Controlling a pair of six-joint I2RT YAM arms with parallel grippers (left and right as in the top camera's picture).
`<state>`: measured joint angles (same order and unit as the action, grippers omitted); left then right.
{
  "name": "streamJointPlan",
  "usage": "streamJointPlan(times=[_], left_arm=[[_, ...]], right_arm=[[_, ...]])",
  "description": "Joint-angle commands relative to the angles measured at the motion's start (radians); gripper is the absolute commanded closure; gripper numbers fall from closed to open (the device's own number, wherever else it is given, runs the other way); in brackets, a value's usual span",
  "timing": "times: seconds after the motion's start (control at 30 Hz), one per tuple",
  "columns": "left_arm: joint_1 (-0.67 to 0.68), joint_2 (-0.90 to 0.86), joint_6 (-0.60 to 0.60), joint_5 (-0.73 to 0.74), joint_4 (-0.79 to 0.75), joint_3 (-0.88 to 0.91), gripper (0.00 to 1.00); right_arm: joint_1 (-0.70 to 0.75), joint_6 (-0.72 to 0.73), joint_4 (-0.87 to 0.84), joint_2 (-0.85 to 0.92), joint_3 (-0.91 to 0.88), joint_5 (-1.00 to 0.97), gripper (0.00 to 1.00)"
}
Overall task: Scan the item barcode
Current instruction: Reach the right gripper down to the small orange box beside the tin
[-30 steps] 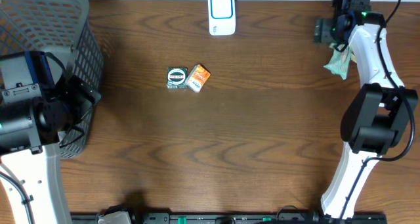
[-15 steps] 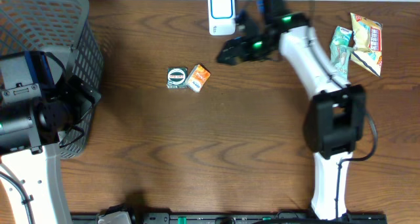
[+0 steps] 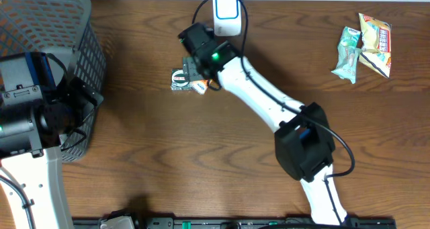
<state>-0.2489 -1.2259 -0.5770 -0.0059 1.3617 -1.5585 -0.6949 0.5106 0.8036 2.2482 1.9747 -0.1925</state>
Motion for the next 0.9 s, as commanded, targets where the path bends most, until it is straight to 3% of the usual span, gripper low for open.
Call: streamJointPlan(times=[0.0,0.17,0.4,0.87], left_arm=[[-0.005,0.005,-0.004,-0.006,0.003,-0.011,0.02],[-0.005,0.005,-0.004,-0.006,0.003,-0.011,0.02],[-0.005,0.005,-0.004,-0.006,0.003,-0.011,0.02],[-0.005,0.005,-0.004,-0.006,0.003,-0.011,0.02]], right_arm=[[-0.027,0.107,-0.004,0.047,0.006,-0.193,0.24],[-0.032,0.106,-0.034,0.094,0.006,-0.206,0.34],[-0.031,0.102,-0.041,0.118,0.006,-0.237,0.57],[-0.027,0.102,-0.094,0.121,0.006,-0.1,0.43]])
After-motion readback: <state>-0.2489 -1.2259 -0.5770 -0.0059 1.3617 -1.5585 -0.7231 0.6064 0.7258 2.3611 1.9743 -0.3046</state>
